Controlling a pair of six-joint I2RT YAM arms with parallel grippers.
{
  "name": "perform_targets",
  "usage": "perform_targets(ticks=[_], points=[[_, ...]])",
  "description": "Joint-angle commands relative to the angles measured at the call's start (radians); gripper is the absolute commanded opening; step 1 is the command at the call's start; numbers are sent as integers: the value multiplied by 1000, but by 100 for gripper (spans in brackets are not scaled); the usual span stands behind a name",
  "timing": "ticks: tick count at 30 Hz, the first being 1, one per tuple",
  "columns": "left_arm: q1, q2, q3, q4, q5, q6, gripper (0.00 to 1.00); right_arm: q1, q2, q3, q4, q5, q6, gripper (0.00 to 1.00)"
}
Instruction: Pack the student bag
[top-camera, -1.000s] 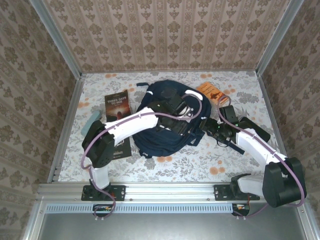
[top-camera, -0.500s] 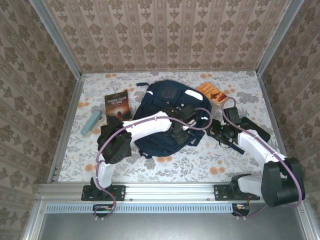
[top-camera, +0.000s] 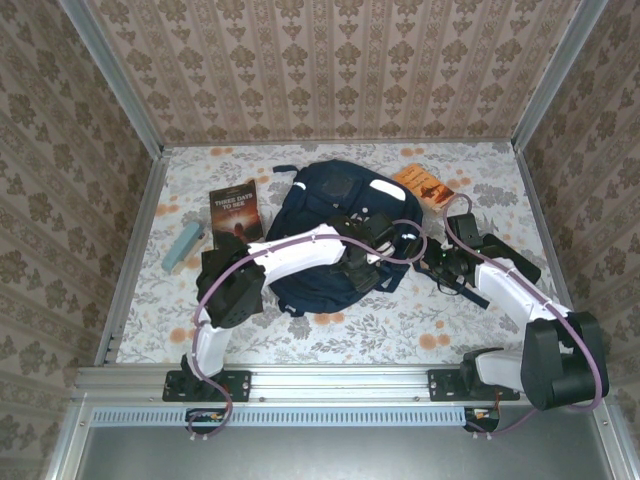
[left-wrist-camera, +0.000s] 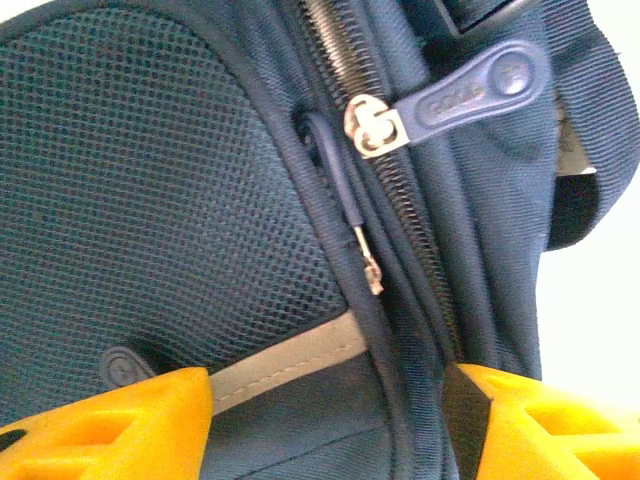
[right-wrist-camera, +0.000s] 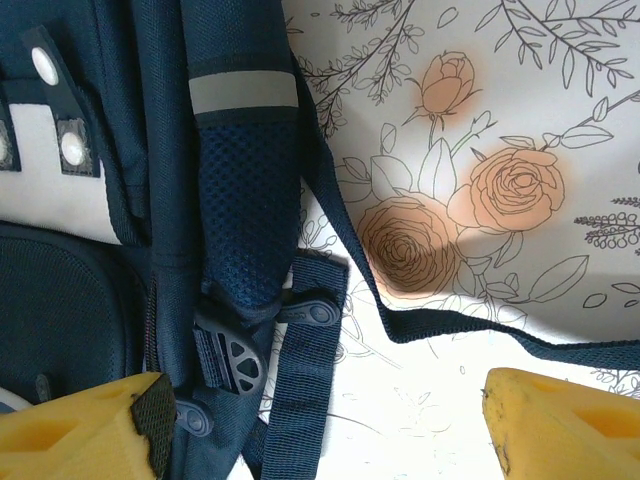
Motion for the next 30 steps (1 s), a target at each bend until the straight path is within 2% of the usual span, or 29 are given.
perform_targets(ticks=[1, 5, 7, 10, 12, 15, 20, 25, 30], points=[[-10, 54, 25, -28, -84, 19, 62, -5, 10, -10, 5, -12, 15, 82], [-15, 80, 27, -32, -100, 26, 61, -6, 14, -11, 8, -9, 19, 82], [-23, 90, 24, -37, -91, 40, 64, -6, 17, -12, 9, -7, 20, 82], [-31, 99, 21, -41, -115, 43, 65, -6, 21, -12, 12, -6, 19, 82], [-31, 97, 24, -41, -140, 38, 58, -6, 23, -9, 10, 0, 8, 82], [-32, 60, 29, -18, -184, 42, 42, -6, 29, 5, 1, 16, -33, 81], [-26, -36, 49, 23, -254, 72, 22, -6, 28, 35, 0, 13, -173, 77], [3, -131, 64, 53, -301, 79, 10, -6, -4, 52, 11, -28, -315, 74], [48, -203, 86, 66, -267, 80, 3, -5, -33, 65, 61, -111, -402, 69]])
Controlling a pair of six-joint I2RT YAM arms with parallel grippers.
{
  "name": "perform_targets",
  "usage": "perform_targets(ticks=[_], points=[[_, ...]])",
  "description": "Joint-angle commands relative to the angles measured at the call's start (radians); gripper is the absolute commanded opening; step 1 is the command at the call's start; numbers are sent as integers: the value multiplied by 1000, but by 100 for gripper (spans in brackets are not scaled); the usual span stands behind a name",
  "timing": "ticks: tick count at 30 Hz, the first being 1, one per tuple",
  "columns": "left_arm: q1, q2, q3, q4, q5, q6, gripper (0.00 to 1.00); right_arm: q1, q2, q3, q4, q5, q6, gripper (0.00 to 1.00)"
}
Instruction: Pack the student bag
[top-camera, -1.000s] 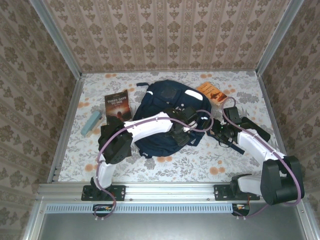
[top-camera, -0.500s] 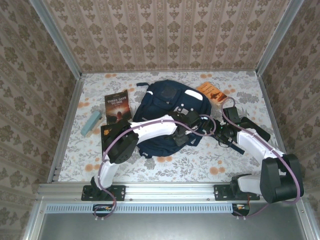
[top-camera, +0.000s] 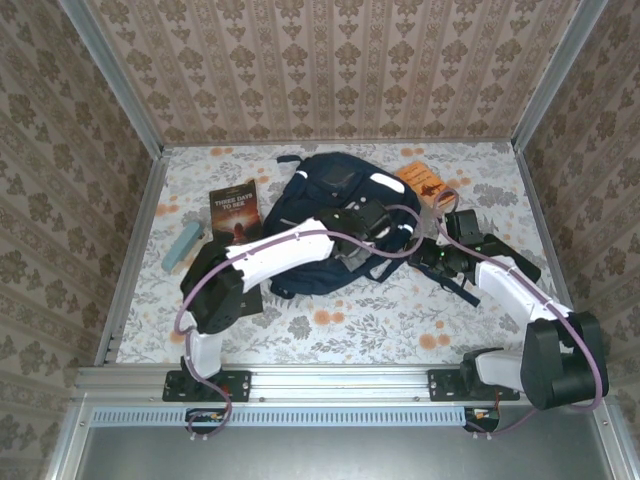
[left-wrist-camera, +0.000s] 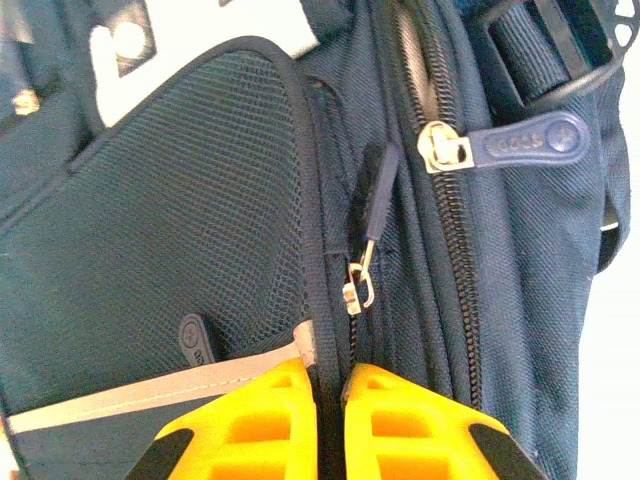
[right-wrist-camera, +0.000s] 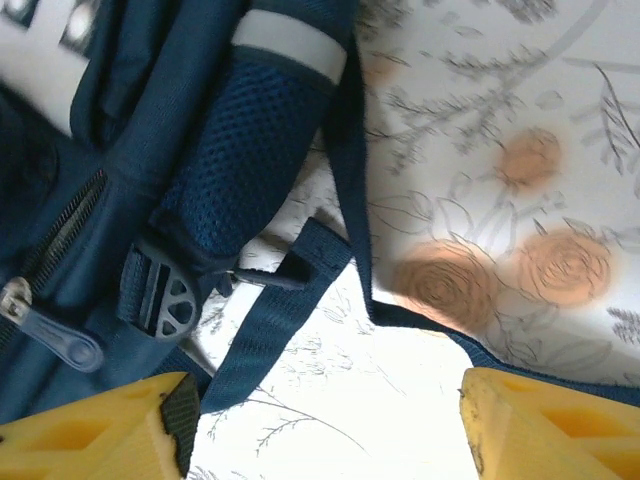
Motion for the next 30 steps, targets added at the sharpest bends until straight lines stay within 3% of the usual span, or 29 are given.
perform_targets(ticks=[1, 7, 16, 30], points=[[37, -85, 71, 50, -34, 21, 3, -5, -28, 34, 53, -81, -104, 67], [60, -106, 134, 38, -49, 37, 0, 15, 10, 31, 158, -225, -198, 53], [112, -182, 182, 70, -40, -8, 0, 45, 89, -13, 417, -249, -296, 54], [171, -226, 209, 66, 20, -31, 0, 45, 186, 82, 422, -289, -314, 58]])
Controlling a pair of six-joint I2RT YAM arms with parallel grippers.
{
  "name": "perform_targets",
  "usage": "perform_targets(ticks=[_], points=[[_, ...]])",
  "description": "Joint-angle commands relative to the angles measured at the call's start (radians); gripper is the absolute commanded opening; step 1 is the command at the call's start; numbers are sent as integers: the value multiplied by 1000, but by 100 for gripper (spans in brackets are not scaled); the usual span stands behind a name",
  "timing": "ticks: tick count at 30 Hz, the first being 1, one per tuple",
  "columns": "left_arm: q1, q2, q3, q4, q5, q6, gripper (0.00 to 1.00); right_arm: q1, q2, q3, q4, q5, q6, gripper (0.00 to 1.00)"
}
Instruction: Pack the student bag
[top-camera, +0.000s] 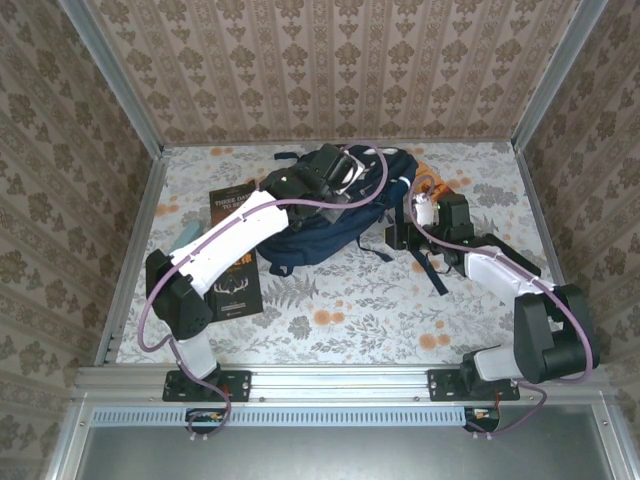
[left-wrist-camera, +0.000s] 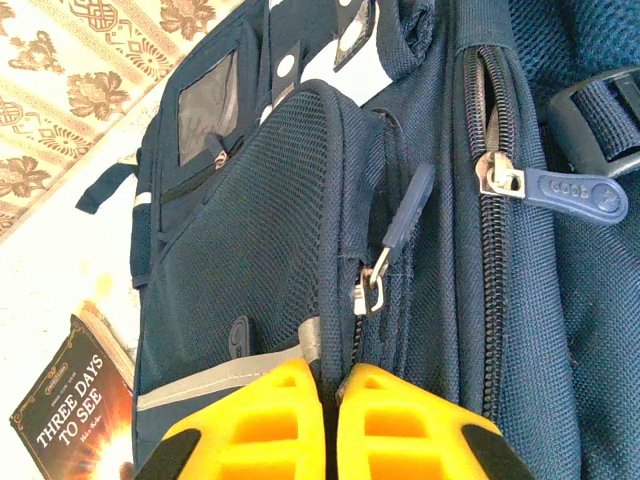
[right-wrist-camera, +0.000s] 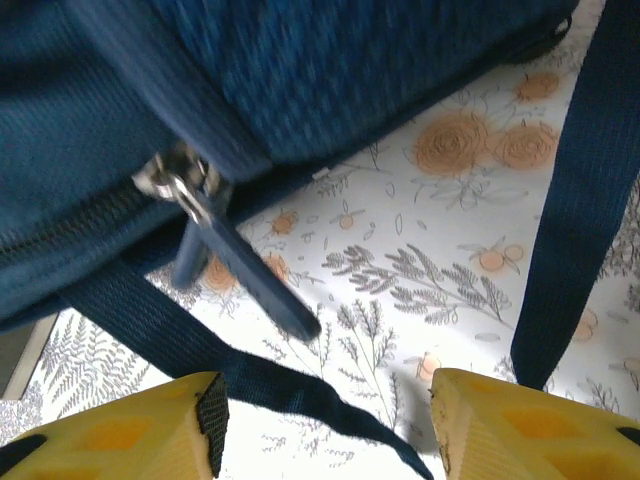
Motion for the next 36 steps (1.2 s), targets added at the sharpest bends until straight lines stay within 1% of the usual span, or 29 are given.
perform_targets(ticks=[1, 4, 9, 12, 13, 15, 17, 22, 23, 28, 30, 32, 36], points=[[14, -79, 53, 75, -17, -24, 0, 1, 41, 52, 22, -58, -30, 58], [20, -84, 44, 74, -12, -28, 0, 0, 60, 70, 31, -127, -49, 56], [26, -89, 39, 72, -8, -34, 0, -6, 87, 106, 37, -167, -64, 32], [29, -87, 37, 72, -6, -36, 0, -8, 84, 113, 37, -209, -80, 29], [31, -87, 36, 71, -6, -36, 0, -8, 83, 113, 29, -216, -89, 26], [32, -88, 35, 70, -7, -36, 0, -8, 75, 117, 2, -206, -111, 16], [34, -87, 34, 70, -8, -37, 0, -9, 65, 116, -23, -191, -127, 13], [38, -86, 34, 71, -4, -40, 0, -9, 18, 94, -43, -156, -133, 1], [38, -85, 34, 71, -4, -41, 0, -10, 9, 90, -47, -155, -133, 0], [38, -80, 35, 78, 0, -65, 0, 20, -65, 55, -73, -158, -124, 0], [38, -76, 35, 81, -2, -81, 0, 50, -94, 44, -107, -148, -138, 0], [38, -70, 34, 86, -8, -102, 0, 85, -125, 30, -142, -104, -151, 0], [39, -51, 36, 92, 1, -146, 0, 157, -168, 7, -163, -76, -143, 0]])
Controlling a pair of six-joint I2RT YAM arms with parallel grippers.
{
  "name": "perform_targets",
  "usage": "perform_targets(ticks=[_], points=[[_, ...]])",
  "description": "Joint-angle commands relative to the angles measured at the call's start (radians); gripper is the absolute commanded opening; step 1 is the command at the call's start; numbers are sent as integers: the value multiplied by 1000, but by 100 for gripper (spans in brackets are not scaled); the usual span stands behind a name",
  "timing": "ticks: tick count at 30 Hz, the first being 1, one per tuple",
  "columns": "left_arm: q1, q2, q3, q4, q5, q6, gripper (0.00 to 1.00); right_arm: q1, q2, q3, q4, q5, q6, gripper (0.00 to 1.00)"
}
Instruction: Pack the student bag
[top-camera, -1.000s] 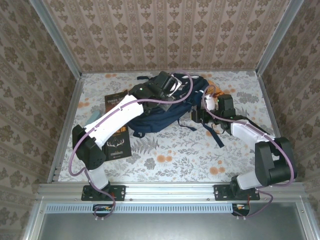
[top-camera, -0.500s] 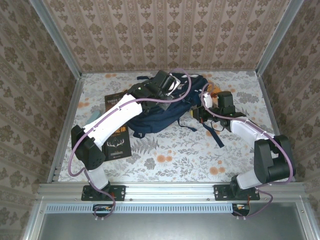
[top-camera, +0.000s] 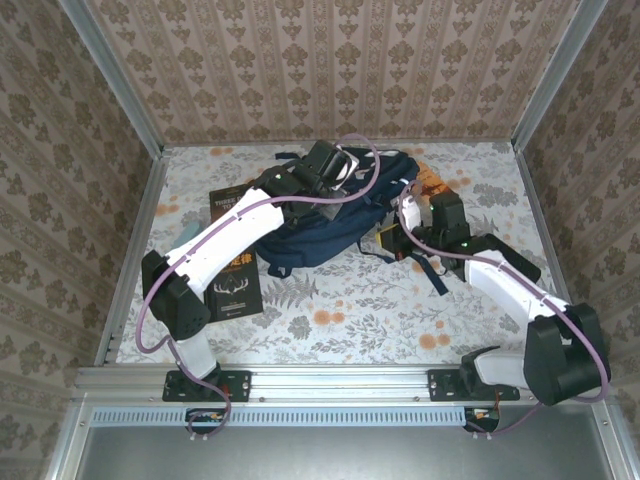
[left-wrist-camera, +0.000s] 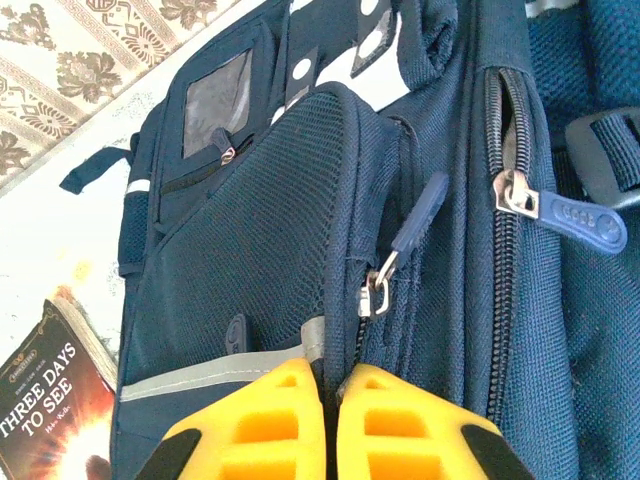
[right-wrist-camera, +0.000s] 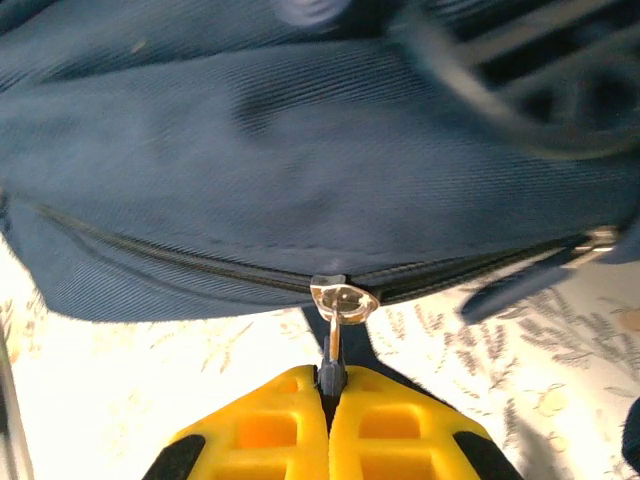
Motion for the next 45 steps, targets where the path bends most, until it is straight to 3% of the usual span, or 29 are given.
perform_targets(ticks=[1, 8, 12, 17, 20, 22, 26, 30, 36, 45], points=[[12, -35, 37, 94, -37, -79, 0, 57, -48, -19, -45, 13, -10, 0], [12, 1, 48, 106, 27, -163, 0, 196, -41, -28, 92, 45, 107, 0], [16, 0, 58, 88, 131, -144, 0, 194, -100, -55, 132, 156, 176, 0], [46, -60, 10, 63, 328, -77, 53, 101, -211, -79, 95, 252, 269, 0], [81, -118, -77, 84, 417, -51, 68, 34, -245, -87, 72, 252, 300, 0], [106, -157, -138, 103, 452, -34, 71, -2, -241, -80, 48, 243, 303, 0], [138, -221, -271, 161, 530, 50, 73, -47, -202, -51, -7, 224, 279, 0], [142, -224, -321, 200, 523, 142, 74, -74, -170, -24, -31, 205, 249, 0], [144, -117, -278, 184, 626, 219, 70, -94, -145, 7, -76, 162, 210, 0], [129, 48, -181, 128, 595, 349, 56, -114, -129, 10, -84, 120, 192, 0]])
